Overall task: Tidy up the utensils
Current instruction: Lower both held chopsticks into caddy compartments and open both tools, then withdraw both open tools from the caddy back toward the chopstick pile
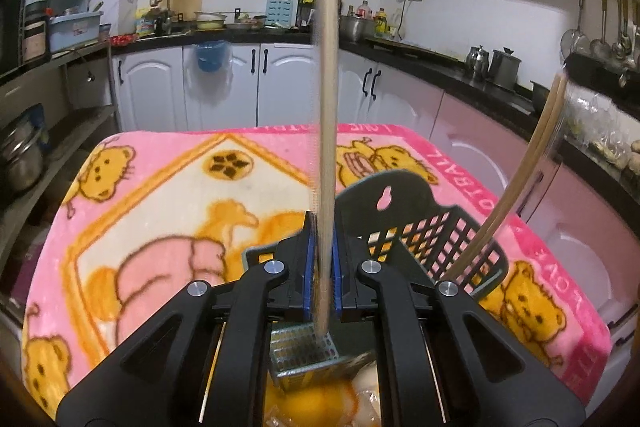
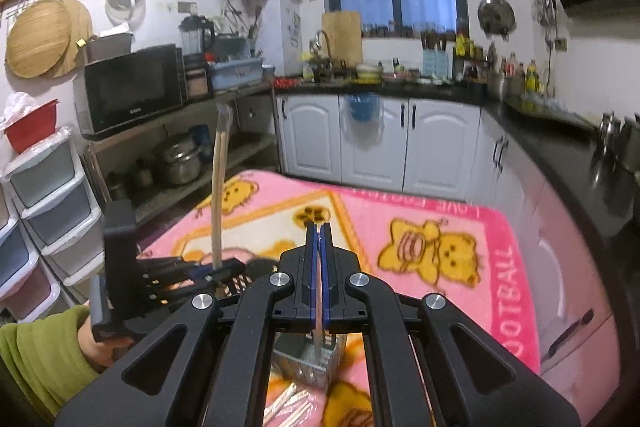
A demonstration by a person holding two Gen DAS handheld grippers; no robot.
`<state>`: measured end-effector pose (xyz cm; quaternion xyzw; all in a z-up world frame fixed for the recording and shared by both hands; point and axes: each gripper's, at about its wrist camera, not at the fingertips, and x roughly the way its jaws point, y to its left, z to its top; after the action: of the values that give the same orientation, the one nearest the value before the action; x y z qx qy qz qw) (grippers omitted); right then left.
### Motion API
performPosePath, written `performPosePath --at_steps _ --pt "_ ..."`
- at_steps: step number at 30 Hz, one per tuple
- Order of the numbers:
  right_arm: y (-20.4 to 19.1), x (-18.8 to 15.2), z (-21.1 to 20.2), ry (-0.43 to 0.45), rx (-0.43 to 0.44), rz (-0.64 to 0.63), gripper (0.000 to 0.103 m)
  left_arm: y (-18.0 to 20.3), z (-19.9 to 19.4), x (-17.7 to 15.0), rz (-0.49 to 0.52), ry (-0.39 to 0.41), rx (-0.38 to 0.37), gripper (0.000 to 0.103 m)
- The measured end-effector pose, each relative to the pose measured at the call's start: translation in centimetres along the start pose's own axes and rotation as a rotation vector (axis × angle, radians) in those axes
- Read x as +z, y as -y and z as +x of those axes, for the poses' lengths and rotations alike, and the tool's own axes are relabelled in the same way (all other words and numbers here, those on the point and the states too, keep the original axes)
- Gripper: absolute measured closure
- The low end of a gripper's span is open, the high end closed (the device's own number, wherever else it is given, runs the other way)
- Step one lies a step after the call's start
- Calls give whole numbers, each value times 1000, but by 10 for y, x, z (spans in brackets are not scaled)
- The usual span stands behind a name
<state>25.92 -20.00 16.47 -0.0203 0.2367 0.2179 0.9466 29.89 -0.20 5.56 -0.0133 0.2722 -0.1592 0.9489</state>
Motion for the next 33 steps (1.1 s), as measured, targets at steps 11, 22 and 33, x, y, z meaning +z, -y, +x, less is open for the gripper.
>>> performPosePath --at_steps 11,22,33 --pt "6 -32 13 -72 3 53 80 -3 -5 -12 -12 -25 -2 76" --pt "4 -46 -7 -56 -7 54 63 2 -19 -17 -7 -13 -3 55" --pt "3 -50 -13 -55 -7 57 60 1 -31 -25 -16 -8 3 48"
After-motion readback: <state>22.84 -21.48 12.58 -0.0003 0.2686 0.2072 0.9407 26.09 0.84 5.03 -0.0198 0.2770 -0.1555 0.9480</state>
